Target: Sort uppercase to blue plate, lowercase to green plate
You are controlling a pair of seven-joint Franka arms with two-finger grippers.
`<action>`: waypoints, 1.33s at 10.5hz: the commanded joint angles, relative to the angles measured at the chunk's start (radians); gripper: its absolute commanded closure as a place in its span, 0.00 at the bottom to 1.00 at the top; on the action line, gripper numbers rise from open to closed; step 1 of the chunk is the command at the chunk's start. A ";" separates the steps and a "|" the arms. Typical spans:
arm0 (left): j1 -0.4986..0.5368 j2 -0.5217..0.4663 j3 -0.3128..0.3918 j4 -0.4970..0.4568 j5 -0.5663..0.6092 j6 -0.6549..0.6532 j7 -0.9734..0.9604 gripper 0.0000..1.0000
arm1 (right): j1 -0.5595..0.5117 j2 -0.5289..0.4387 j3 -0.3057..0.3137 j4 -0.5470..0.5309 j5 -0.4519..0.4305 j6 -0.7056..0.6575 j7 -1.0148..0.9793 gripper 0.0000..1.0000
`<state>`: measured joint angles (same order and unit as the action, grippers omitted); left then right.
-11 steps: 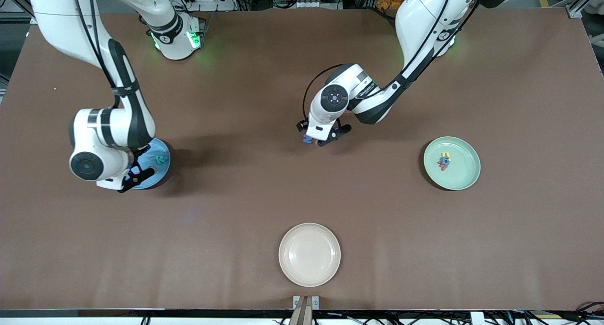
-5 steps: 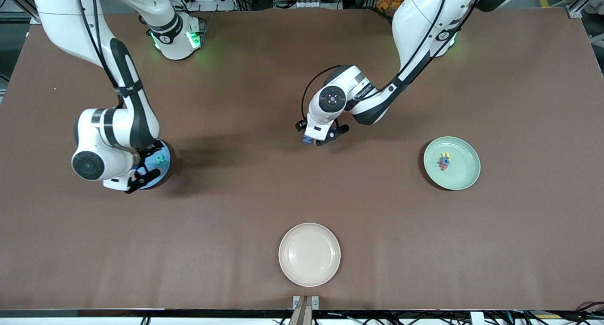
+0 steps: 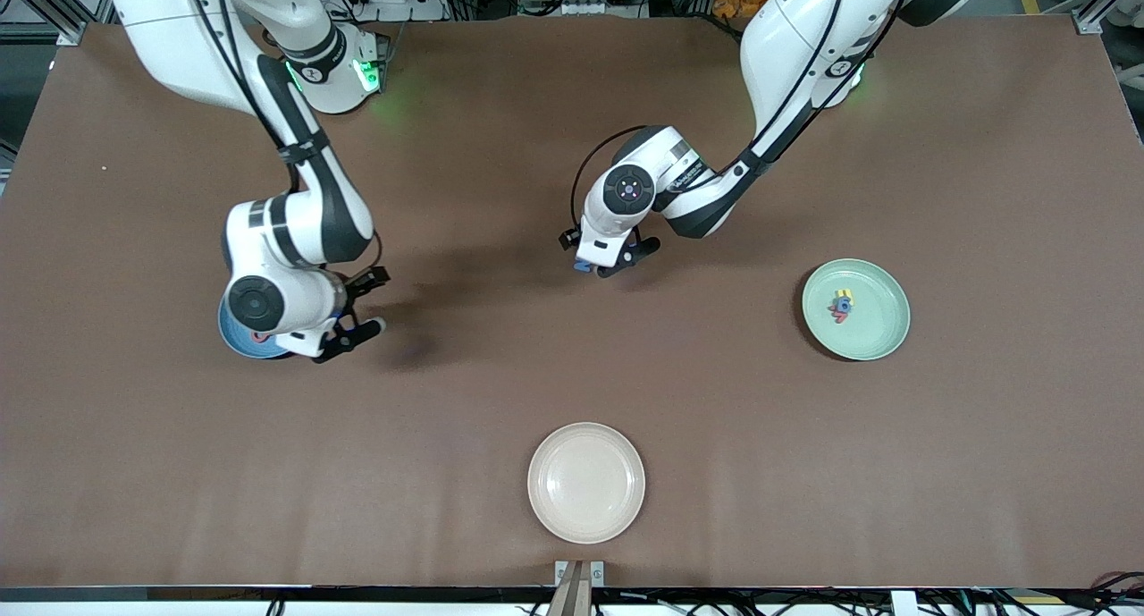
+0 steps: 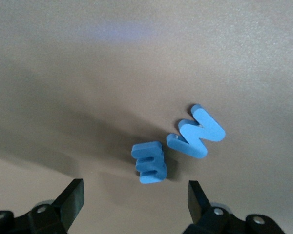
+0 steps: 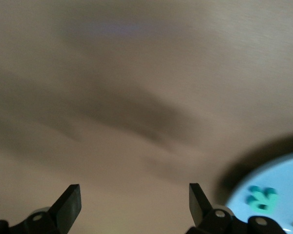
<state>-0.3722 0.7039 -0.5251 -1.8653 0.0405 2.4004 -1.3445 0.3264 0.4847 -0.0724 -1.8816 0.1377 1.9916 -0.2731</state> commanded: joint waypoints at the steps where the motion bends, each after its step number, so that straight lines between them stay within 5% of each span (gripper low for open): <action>1: -0.016 0.011 0.011 0.009 0.027 0.020 -0.030 0.06 | 0.003 -0.003 0.028 0.009 0.066 0.024 0.046 0.02; 4: -0.014 0.019 0.011 0.009 0.050 0.022 -0.030 0.06 | 0.020 -0.003 0.062 0.007 0.068 0.047 0.142 0.02; 9: -0.013 0.022 0.013 0.011 0.053 0.023 -0.028 0.07 | 0.023 -0.026 0.216 0.018 0.056 0.053 0.418 0.02; 14: -0.011 0.025 0.013 0.011 0.056 0.023 -0.022 0.09 | 0.068 -0.026 0.272 0.019 0.050 0.122 0.560 0.02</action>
<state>-0.3746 0.7212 -0.5182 -1.8642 0.0690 2.4135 -1.3445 0.3810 0.4734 0.1648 -1.8568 0.1905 2.0924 0.2056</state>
